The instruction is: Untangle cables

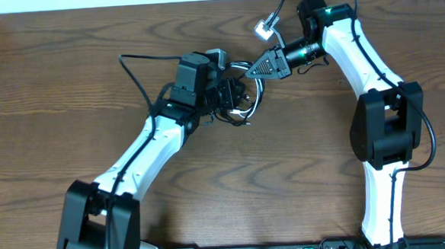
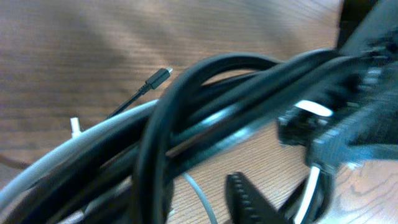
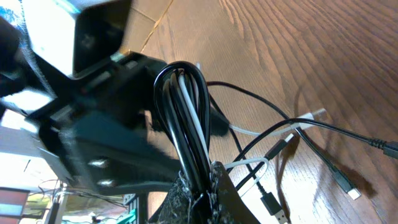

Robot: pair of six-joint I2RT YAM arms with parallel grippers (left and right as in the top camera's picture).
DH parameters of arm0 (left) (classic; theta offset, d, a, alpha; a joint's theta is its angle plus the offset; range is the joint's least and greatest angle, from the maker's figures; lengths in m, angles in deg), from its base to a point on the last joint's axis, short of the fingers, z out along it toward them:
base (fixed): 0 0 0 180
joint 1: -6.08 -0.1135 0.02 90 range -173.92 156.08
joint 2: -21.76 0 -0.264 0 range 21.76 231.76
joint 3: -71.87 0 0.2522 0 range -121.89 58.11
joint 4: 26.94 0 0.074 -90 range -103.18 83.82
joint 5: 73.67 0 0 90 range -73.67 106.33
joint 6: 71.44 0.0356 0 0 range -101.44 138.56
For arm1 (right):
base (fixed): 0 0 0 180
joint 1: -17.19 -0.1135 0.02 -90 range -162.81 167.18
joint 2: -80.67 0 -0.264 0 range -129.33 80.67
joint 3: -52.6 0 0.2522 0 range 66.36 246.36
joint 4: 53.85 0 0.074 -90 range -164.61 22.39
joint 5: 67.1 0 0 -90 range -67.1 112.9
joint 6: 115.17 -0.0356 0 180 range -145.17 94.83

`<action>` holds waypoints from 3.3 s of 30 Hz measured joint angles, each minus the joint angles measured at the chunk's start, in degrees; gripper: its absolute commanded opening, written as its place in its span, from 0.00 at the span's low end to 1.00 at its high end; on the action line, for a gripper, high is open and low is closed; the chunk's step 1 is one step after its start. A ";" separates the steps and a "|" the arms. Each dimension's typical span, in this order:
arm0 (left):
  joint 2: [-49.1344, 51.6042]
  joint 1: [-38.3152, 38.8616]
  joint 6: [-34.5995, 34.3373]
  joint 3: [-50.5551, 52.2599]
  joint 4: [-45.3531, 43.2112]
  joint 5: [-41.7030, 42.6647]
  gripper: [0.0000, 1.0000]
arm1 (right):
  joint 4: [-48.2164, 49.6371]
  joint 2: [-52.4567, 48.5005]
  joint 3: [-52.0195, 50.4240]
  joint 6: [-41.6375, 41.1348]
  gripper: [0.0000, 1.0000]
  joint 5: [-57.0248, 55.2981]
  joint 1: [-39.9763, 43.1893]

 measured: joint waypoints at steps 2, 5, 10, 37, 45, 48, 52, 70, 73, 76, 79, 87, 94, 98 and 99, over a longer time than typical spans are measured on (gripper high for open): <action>0.70 0.02 -0.04 0.00 0.02 -0.52 0.17 | 0.02 0.00 0.00 -0.15 0.01 -0.07 -0.17; 0.72 -0.35 0.17 0.00 0.48 -1.49 0.59 | 0.00 0.00 0.00 -0.22 0.01 -0.07 -0.20; 0.68 -1.55 0.52 0.00 3.06 0.13 0.63 | 0.02 0.00 0.00 -0.83 0.01 -0.28 -0.13; -13.88 0.44 17.38 -0.48 19.15 1.55 0.40 | 34.80 0.00 -0.02 -47.84 0.01 10.88 1.29; -8.11 2.89 20.72 -0.48 17.49 1.03 0.48 | 37.94 0.00 -0.02 -54.40 0.01 14.80 1.29; -5.81 2.93 21.22 -0.48 16.57 -1.46 0.48 | 38.34 0.00 -0.02 -55.17 0.01 16.33 1.29; -4.33 2.93 21.44 -0.48 15.34 -4.85 0.48 | 38.36 0.00 -0.02 -55.49 0.01 17.29 1.29; -9.05 2.93 21.57 -0.48 12.66 -9.92 0.56 | 38.38 0.00 -0.02 -55.76 0.01 18.12 2.10; -10.40 2.93 21.59 -0.48 12.61 -10.03 0.56 | 38.38 0.00 -0.02 -55.76 0.01 18.12 2.45; -9.66 2.93 21.22 -0.48 12.59 -10.21 0.56 | 38.38 0.00 -0.02 -55.76 0.01 18.12 2.54; -7.74 2.93 20.98 -0.48 12.22 -10.21 0.56 | 38.38 0.00 -0.02 -55.76 0.01 18.12 2.54; -3.41 2.93 20.11 -0.48 7.96 -10.23 0.08 | 38.36 0.00 -0.02 -55.76 0.01 18.12 2.54; -3.74 2.99 20.09 -0.48 8.11 -10.19 0.07 | 38.38 0.00 -0.02 -55.65 0.01 18.12 2.54; -7.23 2.97 20.11 -0.46 8.63 -10.21 0.08 | 38.38 0.00 -0.02 -55.21 0.01 18.36 2.54; -8.33 2.97 20.09 -0.46 8.68 -10.21 0.07 | 38.36 0.00 -0.02 -54.97 0.01 18.51 2.54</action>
